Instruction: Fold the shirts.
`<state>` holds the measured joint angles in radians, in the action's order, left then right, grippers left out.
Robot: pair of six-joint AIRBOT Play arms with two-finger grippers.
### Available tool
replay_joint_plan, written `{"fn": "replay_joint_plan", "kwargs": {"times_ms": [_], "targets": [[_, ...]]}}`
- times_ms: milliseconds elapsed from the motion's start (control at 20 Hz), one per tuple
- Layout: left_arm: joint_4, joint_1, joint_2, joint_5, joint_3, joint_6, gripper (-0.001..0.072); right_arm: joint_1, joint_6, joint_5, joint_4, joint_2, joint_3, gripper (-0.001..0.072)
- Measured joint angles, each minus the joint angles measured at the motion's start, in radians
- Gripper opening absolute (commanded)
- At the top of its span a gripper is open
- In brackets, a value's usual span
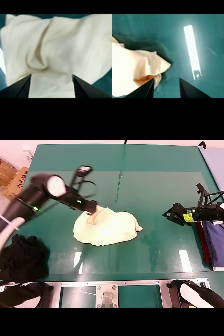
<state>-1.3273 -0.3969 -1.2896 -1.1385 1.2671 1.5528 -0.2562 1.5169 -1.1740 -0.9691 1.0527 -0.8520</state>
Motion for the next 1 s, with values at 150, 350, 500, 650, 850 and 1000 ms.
{"fn": "replay_joint_plan", "kwargs": {"times_ms": [150, 350, 500, 650, 850, 1000], "targets": [[-0.001, 0.145, 0.002, -0.102, -0.043, 0.01, 0.072, 0.008, -0.031, 0.0, 0.005, 0.087, 0.0, 0.0417], [0.026, 0.232, 0.003, -0.137, -0.202, 0.02, 0.072, 0.078, -0.055, 0.042, 0.019, 0.227, 0.0, 0.0416], [0.126, 0.254, 0.003, -0.068, -0.338, 0.013, 0.072, 0.146, -0.084, 0.09, 0.055, 0.323, 0.0, 0.0415], [0.259, 0.261, 0.003, 0.035, -0.444, -0.036, 0.0713, 0.19, -0.124, 0.13, 0.136, 0.399, -0.001, 0.0415], [0.37, 0.266, 0.004, 0.129, -0.551, -0.089, 0.0282, 0.216, -0.17, 0.14, 0.237, 0.455, -0.002, 0.0333], [0.421, 0.266, 0.003, 0.172, -0.576, -0.143, 0.0024, 0.235, -0.188, 0.123, 0.247, 0.471, 0.0, 0.0017]]}}
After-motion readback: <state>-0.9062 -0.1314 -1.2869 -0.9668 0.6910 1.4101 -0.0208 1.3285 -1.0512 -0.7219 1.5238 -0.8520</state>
